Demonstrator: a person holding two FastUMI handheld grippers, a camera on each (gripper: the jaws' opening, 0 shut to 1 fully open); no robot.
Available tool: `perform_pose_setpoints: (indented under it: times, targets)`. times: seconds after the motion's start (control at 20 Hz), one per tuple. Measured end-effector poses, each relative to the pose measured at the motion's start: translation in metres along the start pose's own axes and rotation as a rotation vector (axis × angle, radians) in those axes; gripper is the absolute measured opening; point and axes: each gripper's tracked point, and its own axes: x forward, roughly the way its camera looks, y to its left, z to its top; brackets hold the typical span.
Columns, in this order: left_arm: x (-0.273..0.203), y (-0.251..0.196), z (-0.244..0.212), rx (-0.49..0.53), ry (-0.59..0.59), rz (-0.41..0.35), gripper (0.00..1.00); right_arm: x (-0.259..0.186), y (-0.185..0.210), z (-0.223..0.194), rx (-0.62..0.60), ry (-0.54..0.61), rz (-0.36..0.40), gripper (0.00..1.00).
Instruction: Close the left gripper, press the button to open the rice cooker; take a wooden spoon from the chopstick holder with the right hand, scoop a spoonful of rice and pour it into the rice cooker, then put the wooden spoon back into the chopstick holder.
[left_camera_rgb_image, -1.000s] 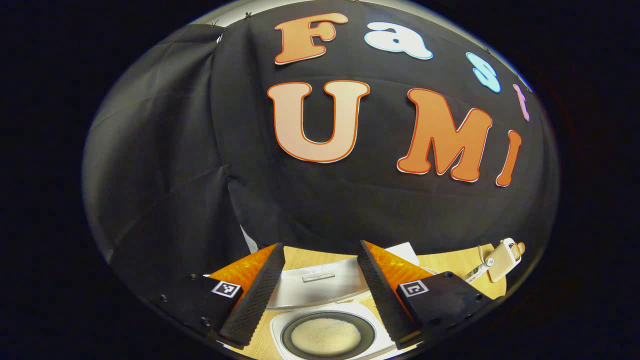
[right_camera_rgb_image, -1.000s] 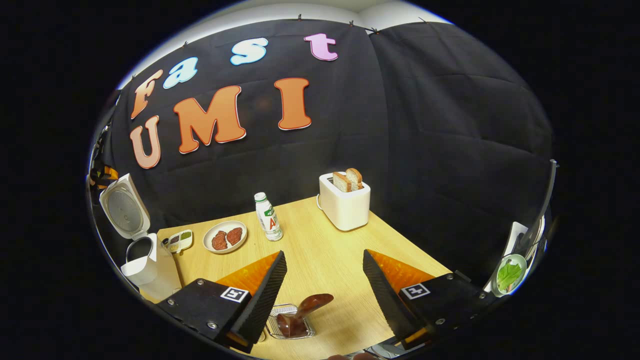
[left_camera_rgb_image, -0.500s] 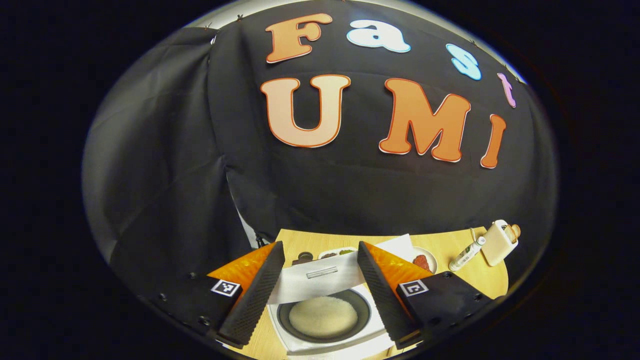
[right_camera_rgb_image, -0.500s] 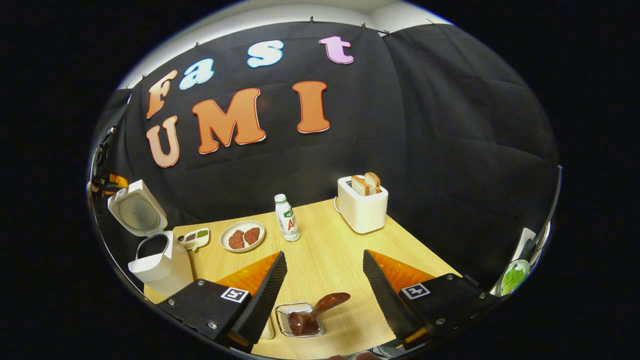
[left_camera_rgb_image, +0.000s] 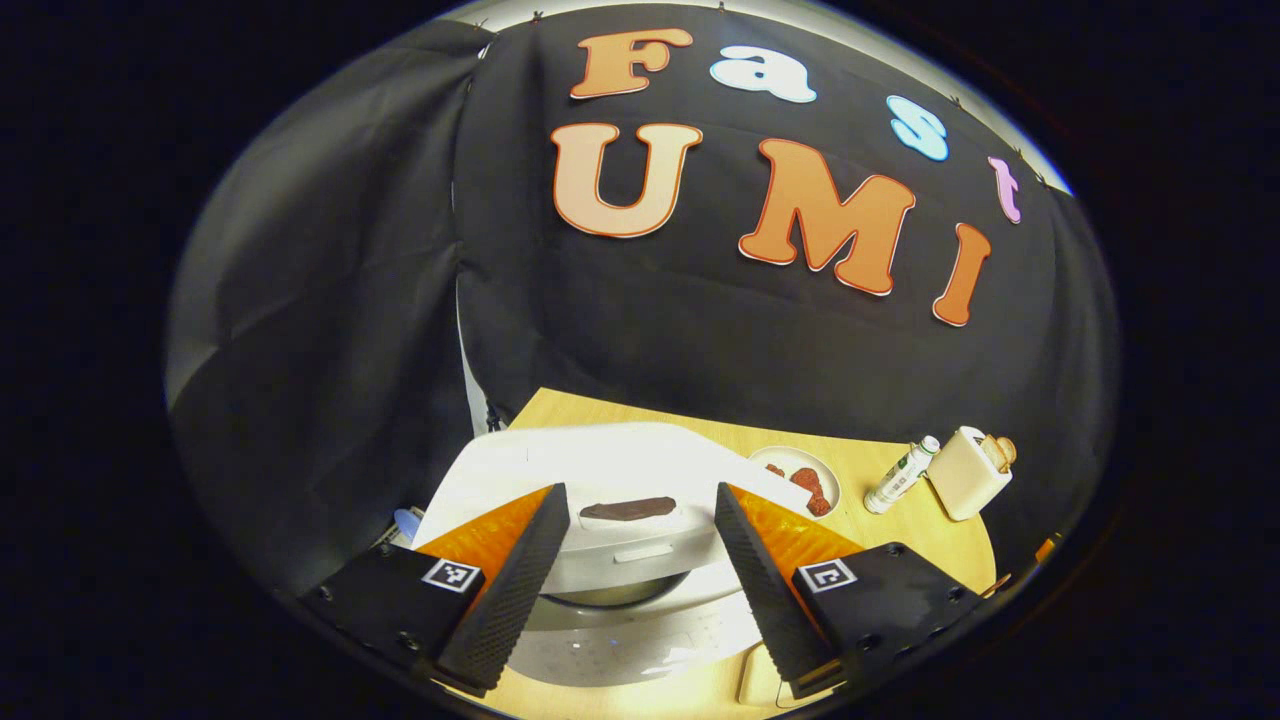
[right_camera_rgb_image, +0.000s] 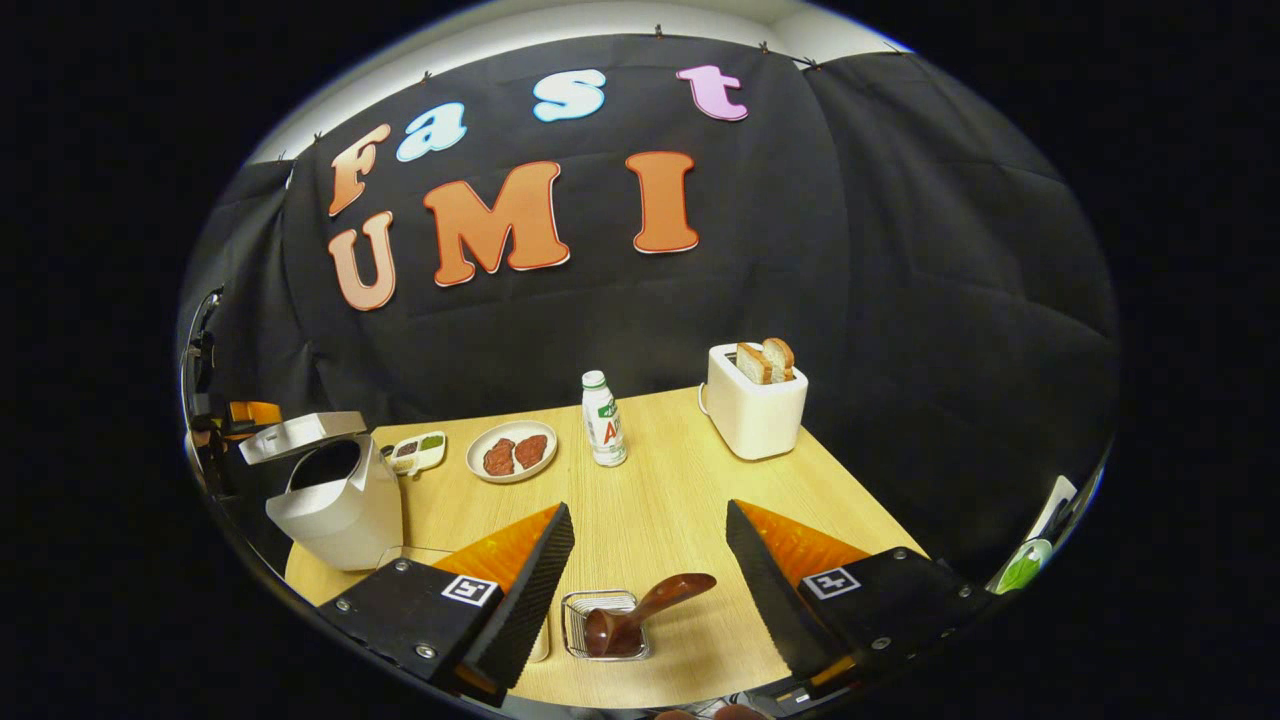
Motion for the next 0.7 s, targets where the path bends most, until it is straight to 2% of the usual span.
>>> perform_pose_setpoints:
  times: [0.2, 0.45, 0.7]
  targets:
    - [0.004, 0.002, -0.021, -0.030, -0.027, 0.018, 1.00, 0.004, 0.004, -0.018, -0.011, 0.040, 0.017, 0.95]
    - [0.011, 0.004, -0.044, 0.051, -0.042, 0.084, 1.00, 0.006, 0.005, -0.032, -0.002, 0.072, 0.024, 0.95]
    - [0.023, 0.007, -0.080, 0.011, 0.051, 0.112, 1.00, 0.006, -0.001, -0.038, 0.014, 0.086, 0.019, 0.95]
